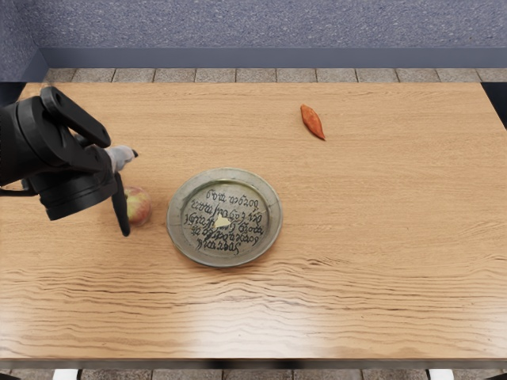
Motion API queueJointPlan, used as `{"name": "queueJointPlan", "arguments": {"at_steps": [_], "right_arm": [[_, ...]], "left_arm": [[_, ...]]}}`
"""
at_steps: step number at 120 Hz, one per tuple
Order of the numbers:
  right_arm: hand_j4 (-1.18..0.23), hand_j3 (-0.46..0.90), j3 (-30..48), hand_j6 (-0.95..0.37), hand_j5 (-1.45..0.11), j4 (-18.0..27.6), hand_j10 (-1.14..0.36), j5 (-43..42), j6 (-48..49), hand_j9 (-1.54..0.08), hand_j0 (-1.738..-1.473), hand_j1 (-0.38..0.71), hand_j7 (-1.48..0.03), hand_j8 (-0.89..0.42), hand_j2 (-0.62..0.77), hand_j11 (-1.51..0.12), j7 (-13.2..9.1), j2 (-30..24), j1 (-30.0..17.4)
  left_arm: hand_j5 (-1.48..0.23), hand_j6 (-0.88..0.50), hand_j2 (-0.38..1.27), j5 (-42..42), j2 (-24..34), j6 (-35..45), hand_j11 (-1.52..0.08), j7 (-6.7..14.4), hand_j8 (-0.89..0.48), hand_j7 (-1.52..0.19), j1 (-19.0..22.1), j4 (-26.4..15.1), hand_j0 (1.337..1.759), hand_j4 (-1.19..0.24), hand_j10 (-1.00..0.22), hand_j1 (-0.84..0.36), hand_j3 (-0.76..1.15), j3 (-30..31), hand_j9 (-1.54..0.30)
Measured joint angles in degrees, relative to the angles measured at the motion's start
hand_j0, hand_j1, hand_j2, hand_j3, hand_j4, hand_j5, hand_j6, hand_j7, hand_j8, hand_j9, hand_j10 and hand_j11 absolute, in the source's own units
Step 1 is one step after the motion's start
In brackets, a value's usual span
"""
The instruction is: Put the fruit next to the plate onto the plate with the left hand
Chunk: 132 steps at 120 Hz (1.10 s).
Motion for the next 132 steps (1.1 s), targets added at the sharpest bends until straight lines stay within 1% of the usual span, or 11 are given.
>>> {"name": "queueJointPlan", "arguments": {"at_steps": [9, 20, 37, 47, 60, 80, 84, 93, 132], "right_arm": [[-0.01, 0.00, -0.01, -0.01, -0.01, 0.00, -0.01, 0.00, 0.01, -0.01, -1.658, -0.34, -0.01, -0.01, 0.00, -0.01, 0.00, 0.00, 0.00], [-0.01, 0.00, -0.01, -0.01, -0.01, 0.00, -0.01, 0.00, 0.00, -0.01, -1.658, -0.34, -0.01, -0.01, 0.00, -0.01, 0.00, 0.00, 0.00], [-0.01, 0.00, -0.02, -0.01, -0.01, 0.00, -0.01, 0.00, 0.00, -0.01, -1.658, -0.34, -0.01, -0.01, 0.00, -0.01, 0.00, 0.00, 0.00], [-0.01, 0.00, -0.03, -0.01, -0.01, 0.00, -0.01, 0.00, 0.01, -0.01, -1.658, -0.34, -0.01, -0.01, 0.00, -0.01, 0.00, 0.00, 0.00], [-0.01, 0.00, -0.02, -0.01, -0.01, 0.00, -0.01, 0.00, 0.01, -0.01, -1.658, -0.34, -0.01, -0.01, 0.00, -0.01, 0.00, 0.00, 0.00], [-0.01, 0.00, 0.00, -0.01, -0.01, 0.00, -0.01, 0.00, 0.00, -0.01, -1.658, -0.34, -0.01, -0.01, 0.00, -0.01, 0.00, 0.00, 0.00], [-0.01, 0.00, -0.01, -0.01, -0.01, 0.00, -0.01, 0.00, 0.00, -0.01, -1.658, -0.34, -0.01, -0.01, 0.00, -0.01, 0.00, 0.00, 0.00], [-0.01, 0.00, -0.01, -0.01, -0.01, 0.00, -0.01, 0.00, 0.00, -0.01, -1.658, -0.34, -0.01, -0.01, 0.00, -0.01, 0.00, 0.00, 0.00], [-0.01, 0.00, -0.01, -0.01, -0.01, 0.00, -0.01, 0.00, 0.01, -0.01, -1.658, -0.34, -0.01, -0.01, 0.00, -0.01, 0.00, 0.00, 0.00]], "left_arm": [[-0.01, -0.01, 0.00, 0.12, -0.27, 0.70, -0.01, -0.01, -0.01, -0.01, 1.19, 0.13, 1.658, -0.01, -0.01, 0.34, 0.00, 0.10, -0.01], [-0.04, -0.03, 0.01, -0.09, -0.29, 1.15, -0.04, -0.06, -0.03, -0.04, 1.54, 0.21, 1.658, -0.03, -0.03, 0.32, 0.00, -0.05, -0.04], [-0.11, -0.09, 0.02, -0.59, -0.29, 2.40, -0.11, -1.11, -0.09, -0.11, 3.92, 0.70, 1.658, -0.09, -0.09, 0.24, 0.00, -0.31, -0.11], [-0.15, -0.12, 0.02, -0.79, -0.29, 4.57, -0.15, -1.86, -0.12, -0.15, 5.33, 0.94, 1.658, -0.12, -0.12, 0.21, 0.00, -0.60, -0.15], [-0.19, -0.14, 0.03, -0.98, -0.29, 7.03, -0.19, -2.70, -0.14, -0.19, 5.52, 1.10, 1.658, -0.14, -0.14, 0.18, 0.00, -0.89, -0.19], [-0.23, -0.18, 0.04, -1.06, -0.29, 8.12, -0.23, -3.94, -0.18, -0.23, 5.60, 1.17, 1.658, -0.18, -0.18, 0.14, 0.00, -1.51, -0.23], [-0.24, -0.18, 0.04, -1.06, -0.29, 8.19, -0.24, -4.15, -0.18, -0.24, 6.85, 1.18, 1.658, -0.18, -0.18, 0.13, 0.00, -1.85, -0.24], [-0.25, -0.19, 0.04, -1.08, -0.29, 9.41, -0.25, -4.43, -0.19, -0.25, 7.78, 1.18, 1.658, -0.19, -0.19, 0.12, 0.00, -2.62, -0.25], [-0.28, -0.22, 0.04, -1.47, -0.29, 11.29, -0.28, -5.28, -0.22, -0.28, 7.96, 1.19, 1.658, -0.22, -0.22, 0.09, 0.00, -3.30, -0.28]]}}
